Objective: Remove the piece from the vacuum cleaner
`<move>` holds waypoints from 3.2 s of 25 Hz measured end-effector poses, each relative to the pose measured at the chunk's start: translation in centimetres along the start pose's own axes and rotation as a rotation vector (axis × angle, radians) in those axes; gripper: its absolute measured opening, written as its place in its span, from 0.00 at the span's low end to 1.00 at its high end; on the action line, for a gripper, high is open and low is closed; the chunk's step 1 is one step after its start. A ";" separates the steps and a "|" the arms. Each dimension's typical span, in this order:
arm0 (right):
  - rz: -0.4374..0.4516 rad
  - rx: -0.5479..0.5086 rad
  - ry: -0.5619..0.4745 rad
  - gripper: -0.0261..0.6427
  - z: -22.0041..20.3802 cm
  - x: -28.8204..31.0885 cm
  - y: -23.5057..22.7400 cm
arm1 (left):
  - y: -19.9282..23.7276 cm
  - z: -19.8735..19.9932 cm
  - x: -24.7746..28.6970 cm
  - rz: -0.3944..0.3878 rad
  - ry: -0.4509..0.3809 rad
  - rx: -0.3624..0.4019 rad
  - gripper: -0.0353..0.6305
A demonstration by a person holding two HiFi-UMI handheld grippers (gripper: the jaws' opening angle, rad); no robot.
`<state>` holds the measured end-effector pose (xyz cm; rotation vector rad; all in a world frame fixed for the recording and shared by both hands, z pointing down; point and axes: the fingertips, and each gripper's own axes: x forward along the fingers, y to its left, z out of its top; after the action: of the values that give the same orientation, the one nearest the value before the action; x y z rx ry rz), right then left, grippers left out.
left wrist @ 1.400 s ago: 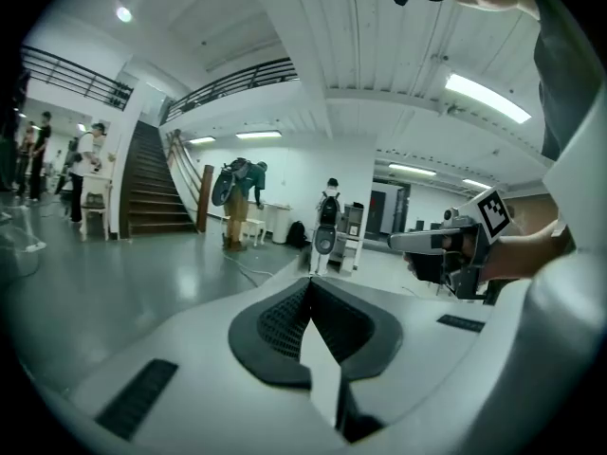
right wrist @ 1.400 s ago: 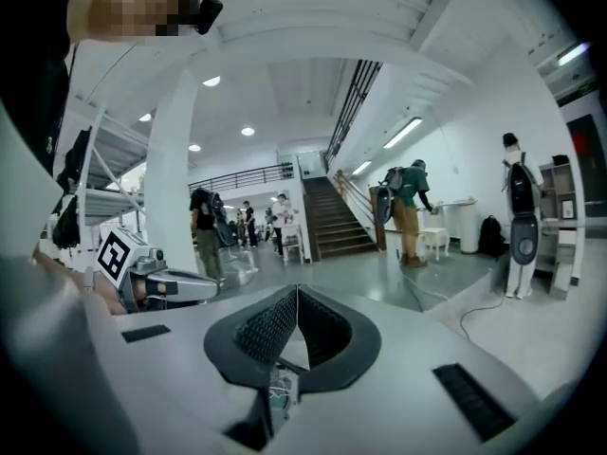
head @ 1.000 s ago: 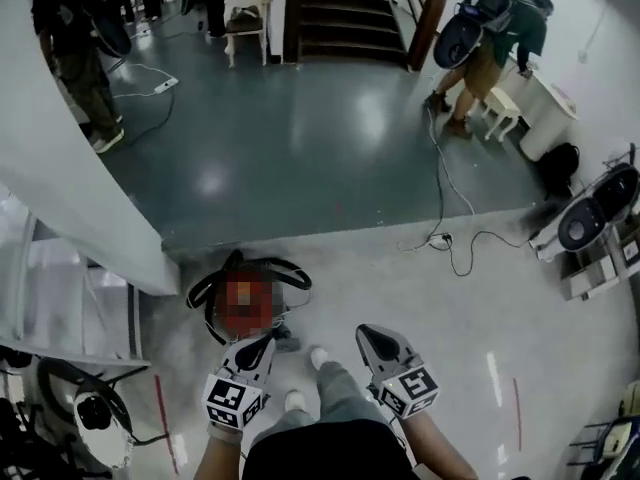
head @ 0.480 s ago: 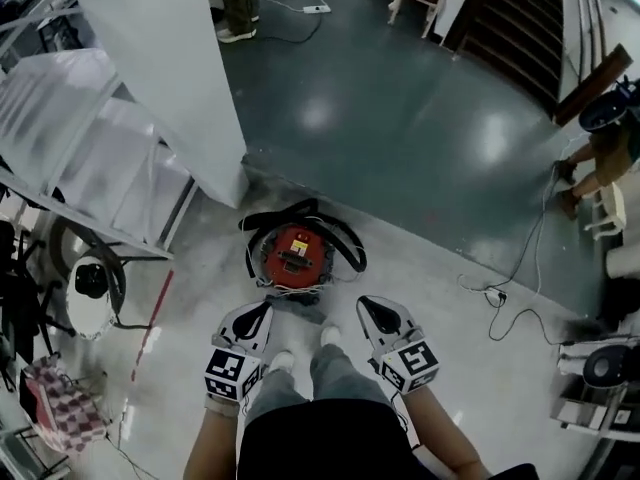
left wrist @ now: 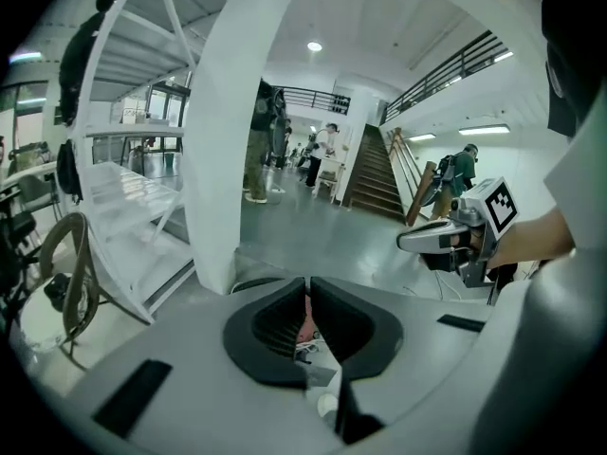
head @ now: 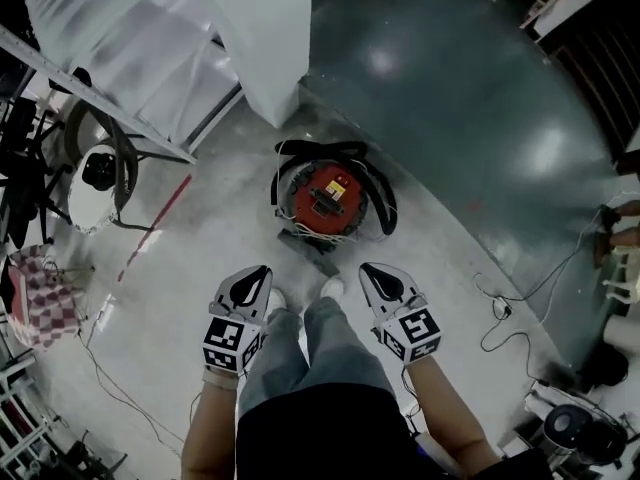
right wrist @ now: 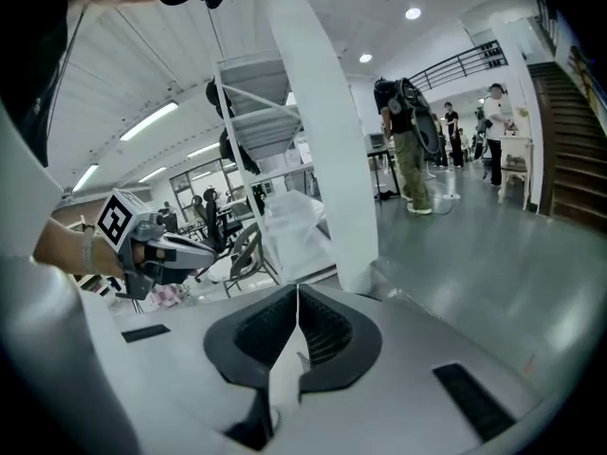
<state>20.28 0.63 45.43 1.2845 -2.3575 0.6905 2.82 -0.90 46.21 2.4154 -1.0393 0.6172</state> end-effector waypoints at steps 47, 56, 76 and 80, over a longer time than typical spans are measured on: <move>0.100 -0.111 0.587 0.14 -39.8 28.5 -6.9 | 10.1 -34.6 14.6 0.038 0.299 -0.289 0.14; 0.134 -0.137 0.641 0.13 -41.1 30.0 -6.7 | 10.5 -35.3 15.0 0.029 0.324 -0.304 0.14; 0.101 -0.300 0.629 0.10 -40.9 29.8 -4.2 | 10.4 -36.8 13.9 0.023 0.358 -0.301 0.14; 0.098 -0.296 0.627 0.10 -40.6 30.0 -4.1 | 10.1 -37.1 13.8 0.018 0.360 -0.303 0.14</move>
<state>11.67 2.03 95.34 0.6964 -1.9154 0.6267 -4.61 5.48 85.80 1.9475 -0.9263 0.8013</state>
